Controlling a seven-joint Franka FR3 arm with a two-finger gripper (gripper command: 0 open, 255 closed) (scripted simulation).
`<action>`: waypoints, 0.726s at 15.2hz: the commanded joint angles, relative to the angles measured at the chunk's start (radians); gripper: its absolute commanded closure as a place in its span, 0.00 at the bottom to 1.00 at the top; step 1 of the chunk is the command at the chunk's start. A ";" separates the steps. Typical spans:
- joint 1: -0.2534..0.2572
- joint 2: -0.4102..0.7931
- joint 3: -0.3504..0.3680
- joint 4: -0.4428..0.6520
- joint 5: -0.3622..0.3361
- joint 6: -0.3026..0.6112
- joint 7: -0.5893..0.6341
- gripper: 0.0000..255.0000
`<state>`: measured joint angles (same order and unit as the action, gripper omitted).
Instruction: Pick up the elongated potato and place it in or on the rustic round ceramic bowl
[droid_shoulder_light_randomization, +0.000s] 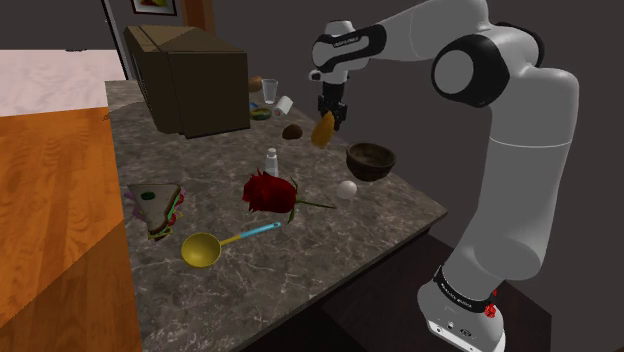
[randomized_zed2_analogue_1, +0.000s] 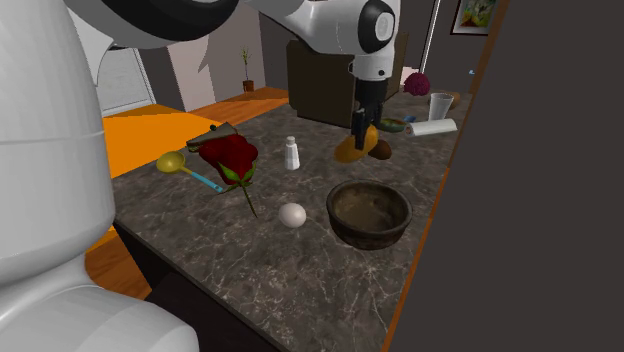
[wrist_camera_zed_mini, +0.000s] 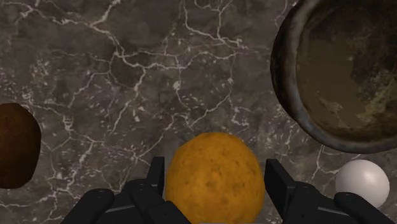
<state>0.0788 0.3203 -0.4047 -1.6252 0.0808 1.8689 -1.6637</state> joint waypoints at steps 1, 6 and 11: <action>-0.001 -0.005 -0.001 0.020 -0.002 -0.025 0.000 1.00; -0.002 -0.013 -0.004 0.076 -0.006 -0.089 0.001 1.00; 0.001 -0.092 -0.017 0.006 -0.035 -0.091 -0.009 1.00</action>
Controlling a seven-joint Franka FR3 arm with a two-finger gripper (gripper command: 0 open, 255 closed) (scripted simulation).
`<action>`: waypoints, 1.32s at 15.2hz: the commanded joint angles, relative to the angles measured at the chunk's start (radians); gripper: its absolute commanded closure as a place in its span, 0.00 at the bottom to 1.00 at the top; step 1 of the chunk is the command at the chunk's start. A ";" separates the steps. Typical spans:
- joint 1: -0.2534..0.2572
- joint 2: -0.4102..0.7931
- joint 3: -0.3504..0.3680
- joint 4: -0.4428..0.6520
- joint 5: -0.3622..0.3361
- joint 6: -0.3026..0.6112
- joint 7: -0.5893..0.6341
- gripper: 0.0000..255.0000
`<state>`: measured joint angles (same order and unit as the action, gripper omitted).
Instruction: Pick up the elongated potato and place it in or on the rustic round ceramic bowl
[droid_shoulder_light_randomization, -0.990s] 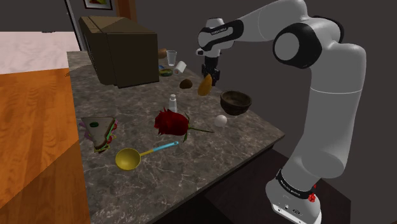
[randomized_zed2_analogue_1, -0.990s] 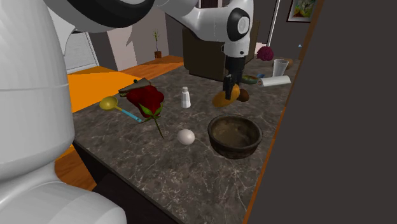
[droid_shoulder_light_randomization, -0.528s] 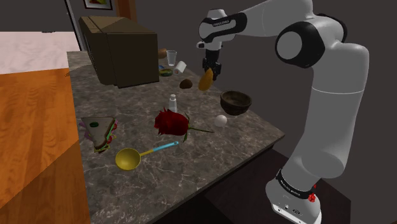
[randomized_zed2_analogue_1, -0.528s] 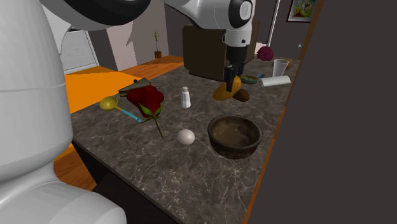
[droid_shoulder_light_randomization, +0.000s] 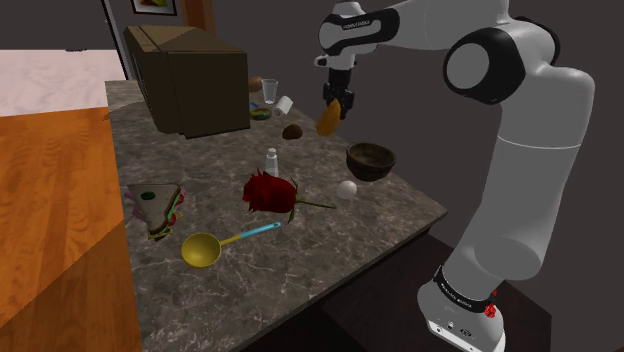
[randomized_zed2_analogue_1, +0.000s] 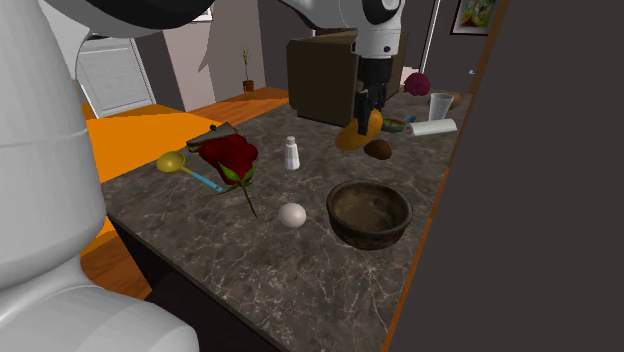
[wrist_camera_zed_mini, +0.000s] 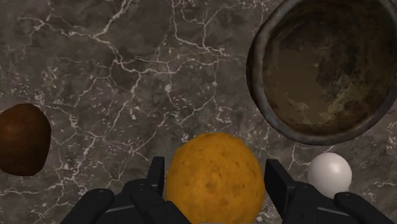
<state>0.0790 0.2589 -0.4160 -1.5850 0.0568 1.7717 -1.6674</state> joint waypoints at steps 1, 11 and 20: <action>0.001 -0.067 -0.011 -0.081 -0.026 0.019 -0.010 1.00; -0.038 -0.406 -0.063 -0.447 -0.182 0.082 -0.054 1.00; -0.057 -0.445 -0.081 -0.575 -0.210 0.177 -0.066 1.00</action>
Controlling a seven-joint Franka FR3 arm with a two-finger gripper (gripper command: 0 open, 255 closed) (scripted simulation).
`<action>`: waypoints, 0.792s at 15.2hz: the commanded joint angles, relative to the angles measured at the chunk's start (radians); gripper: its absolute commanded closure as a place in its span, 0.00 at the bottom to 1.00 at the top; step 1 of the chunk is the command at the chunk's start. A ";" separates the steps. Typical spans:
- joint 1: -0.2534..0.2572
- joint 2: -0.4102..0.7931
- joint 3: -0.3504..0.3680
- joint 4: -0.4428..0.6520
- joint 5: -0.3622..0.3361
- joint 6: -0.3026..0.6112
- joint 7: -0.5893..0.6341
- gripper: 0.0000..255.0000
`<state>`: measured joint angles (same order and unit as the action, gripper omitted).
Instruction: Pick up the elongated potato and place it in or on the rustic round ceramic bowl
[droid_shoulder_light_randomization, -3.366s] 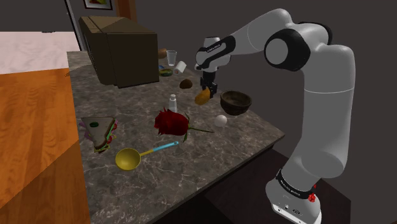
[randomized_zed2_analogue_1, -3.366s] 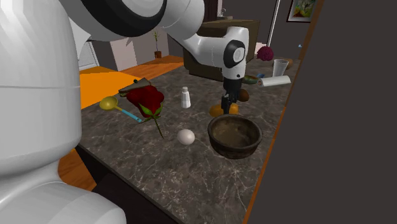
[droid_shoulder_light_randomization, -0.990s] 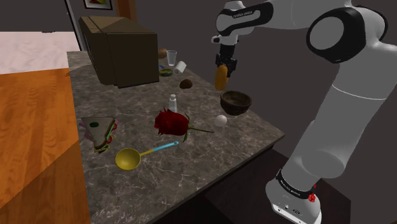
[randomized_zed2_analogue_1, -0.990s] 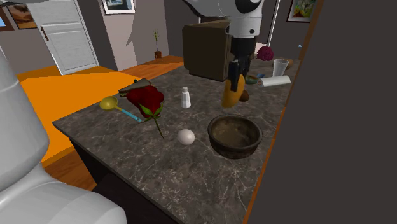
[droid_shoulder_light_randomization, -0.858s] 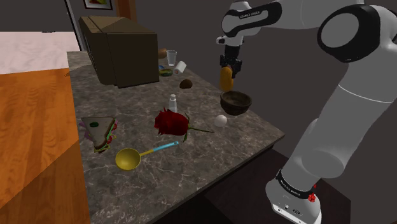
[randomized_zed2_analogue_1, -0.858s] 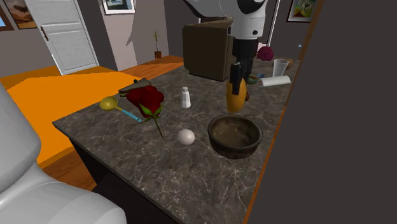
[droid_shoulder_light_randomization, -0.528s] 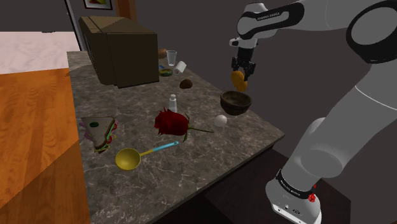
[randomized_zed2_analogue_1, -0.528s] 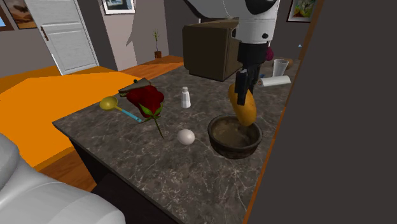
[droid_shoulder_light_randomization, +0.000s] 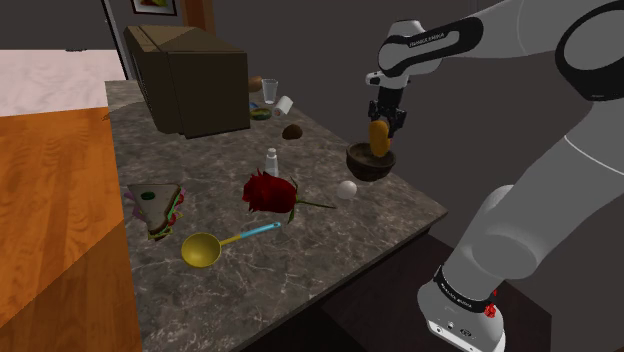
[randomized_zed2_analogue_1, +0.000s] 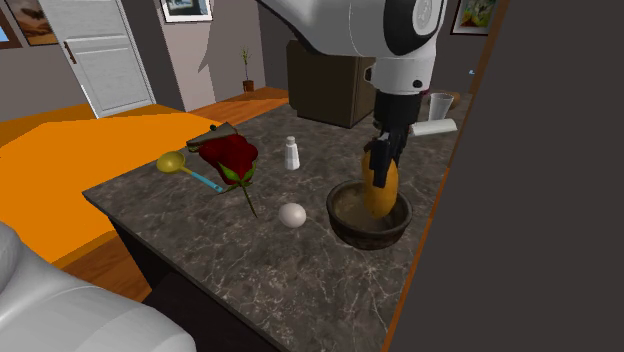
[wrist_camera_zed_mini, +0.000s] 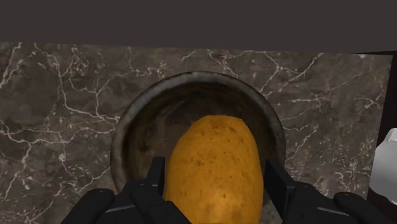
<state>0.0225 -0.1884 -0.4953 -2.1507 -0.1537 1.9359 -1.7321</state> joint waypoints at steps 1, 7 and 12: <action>-0.001 0.007 -0.003 -0.020 0.001 0.026 -0.002 1.00; -0.002 0.039 -0.013 -0.079 0.010 0.116 -0.007 1.00; -0.002 0.039 -0.013 -0.079 0.010 0.116 -0.007 1.00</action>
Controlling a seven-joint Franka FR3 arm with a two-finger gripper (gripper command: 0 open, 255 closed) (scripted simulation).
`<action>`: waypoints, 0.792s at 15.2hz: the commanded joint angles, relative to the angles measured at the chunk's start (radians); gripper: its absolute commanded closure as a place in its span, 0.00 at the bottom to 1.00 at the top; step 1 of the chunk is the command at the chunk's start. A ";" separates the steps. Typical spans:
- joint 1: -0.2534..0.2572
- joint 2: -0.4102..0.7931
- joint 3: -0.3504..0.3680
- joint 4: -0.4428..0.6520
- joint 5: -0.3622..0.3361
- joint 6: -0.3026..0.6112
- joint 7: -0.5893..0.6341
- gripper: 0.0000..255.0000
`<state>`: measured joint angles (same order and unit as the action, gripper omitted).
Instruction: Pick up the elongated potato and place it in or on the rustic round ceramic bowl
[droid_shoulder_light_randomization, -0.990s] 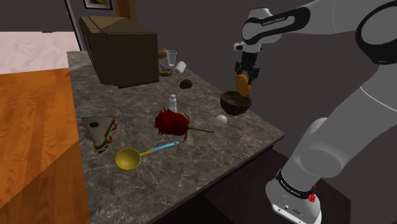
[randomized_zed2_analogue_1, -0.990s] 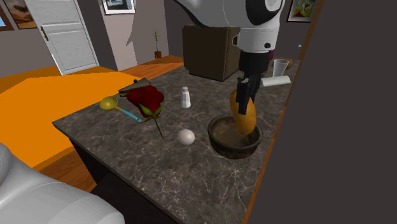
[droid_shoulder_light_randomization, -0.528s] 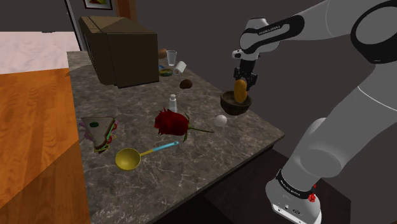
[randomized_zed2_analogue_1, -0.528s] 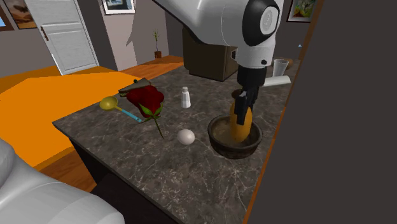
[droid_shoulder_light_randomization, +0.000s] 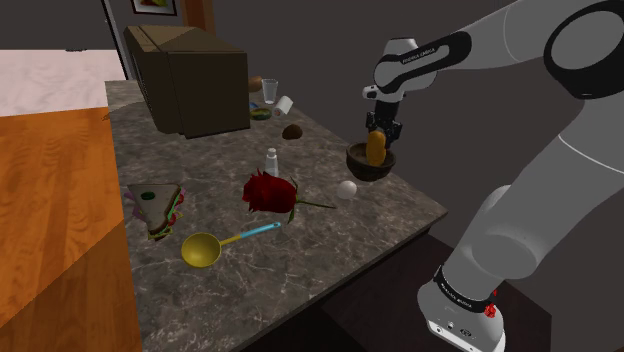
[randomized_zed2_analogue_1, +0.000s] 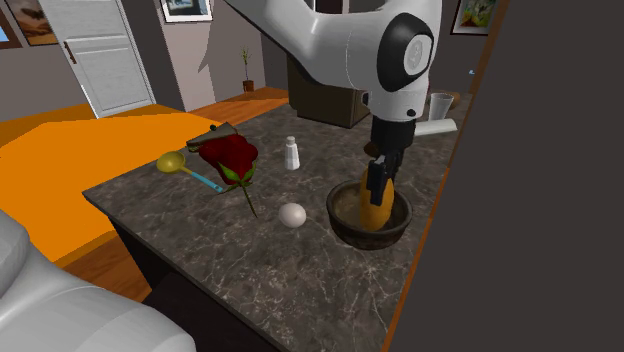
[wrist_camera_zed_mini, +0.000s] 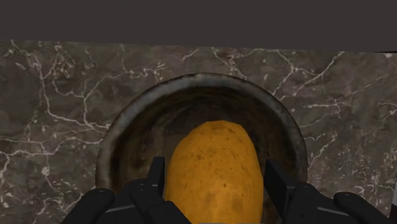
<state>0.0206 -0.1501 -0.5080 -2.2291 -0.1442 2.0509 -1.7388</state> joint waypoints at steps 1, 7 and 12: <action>0.000 0.001 0.000 0.000 0.000 0.001 0.000 1.00; 0.000 0.001 0.000 0.000 0.000 0.001 0.000 0.00; 0.004 -0.030 0.012 0.074 -0.006 -0.103 0.007 0.00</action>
<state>0.0238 -0.1674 -0.4999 -2.1745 -0.1468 1.9811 -1.7345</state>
